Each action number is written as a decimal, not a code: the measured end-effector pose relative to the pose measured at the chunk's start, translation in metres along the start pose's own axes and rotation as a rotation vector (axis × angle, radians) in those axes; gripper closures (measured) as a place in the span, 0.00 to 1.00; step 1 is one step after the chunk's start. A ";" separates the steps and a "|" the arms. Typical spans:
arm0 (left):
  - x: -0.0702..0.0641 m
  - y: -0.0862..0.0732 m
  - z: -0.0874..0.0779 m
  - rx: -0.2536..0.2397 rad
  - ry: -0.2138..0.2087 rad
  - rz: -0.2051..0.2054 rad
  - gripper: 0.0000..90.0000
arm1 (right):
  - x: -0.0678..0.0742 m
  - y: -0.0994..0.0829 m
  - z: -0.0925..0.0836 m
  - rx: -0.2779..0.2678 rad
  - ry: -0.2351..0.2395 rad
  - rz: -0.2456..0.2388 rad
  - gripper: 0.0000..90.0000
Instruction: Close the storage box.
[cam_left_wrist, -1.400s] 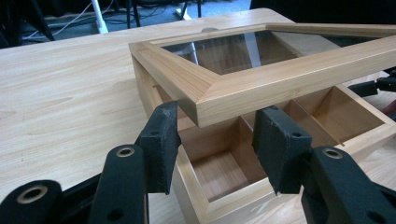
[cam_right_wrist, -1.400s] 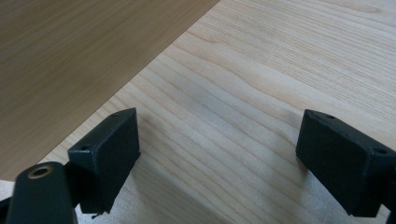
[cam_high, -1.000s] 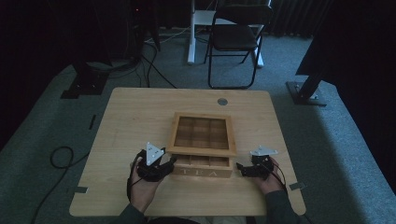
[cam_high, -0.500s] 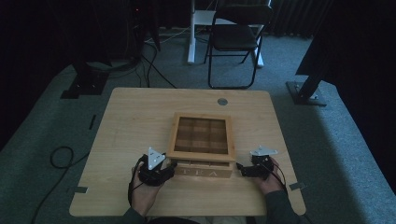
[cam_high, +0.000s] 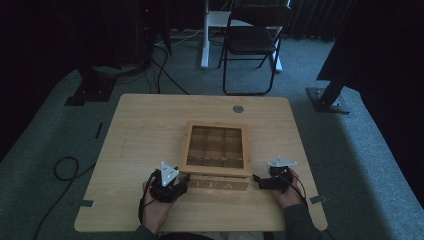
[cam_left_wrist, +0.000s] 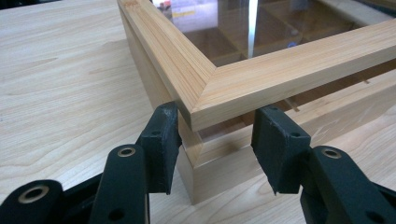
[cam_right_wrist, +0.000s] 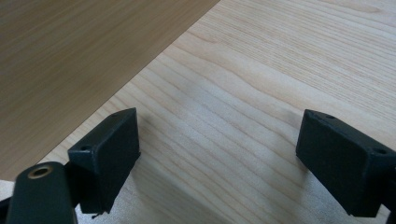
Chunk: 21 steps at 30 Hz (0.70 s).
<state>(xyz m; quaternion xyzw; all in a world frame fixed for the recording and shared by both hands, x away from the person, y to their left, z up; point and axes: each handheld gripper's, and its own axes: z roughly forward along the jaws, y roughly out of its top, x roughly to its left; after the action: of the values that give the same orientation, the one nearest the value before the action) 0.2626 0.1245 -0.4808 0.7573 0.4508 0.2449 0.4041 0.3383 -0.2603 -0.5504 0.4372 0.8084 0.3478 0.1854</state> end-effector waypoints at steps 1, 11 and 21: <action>0.000 0.000 0.000 0.000 0.000 0.000 0.58 | 0.000 0.000 0.000 0.000 0.000 0.000 0.14; -0.001 -0.008 0.002 0.022 -0.002 -0.004 0.58 | 0.000 0.000 0.000 0.000 0.000 0.000 0.14; 0.001 -0.013 -0.003 -0.004 -0.010 -0.019 0.58 | 0.000 0.000 0.000 0.000 0.000 0.001 0.14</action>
<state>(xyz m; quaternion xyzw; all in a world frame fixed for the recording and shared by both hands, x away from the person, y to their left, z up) 0.2544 0.1297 -0.4902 0.7536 0.4553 0.2382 0.4101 0.3383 -0.2603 -0.5504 0.4376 0.8083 0.3478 0.1853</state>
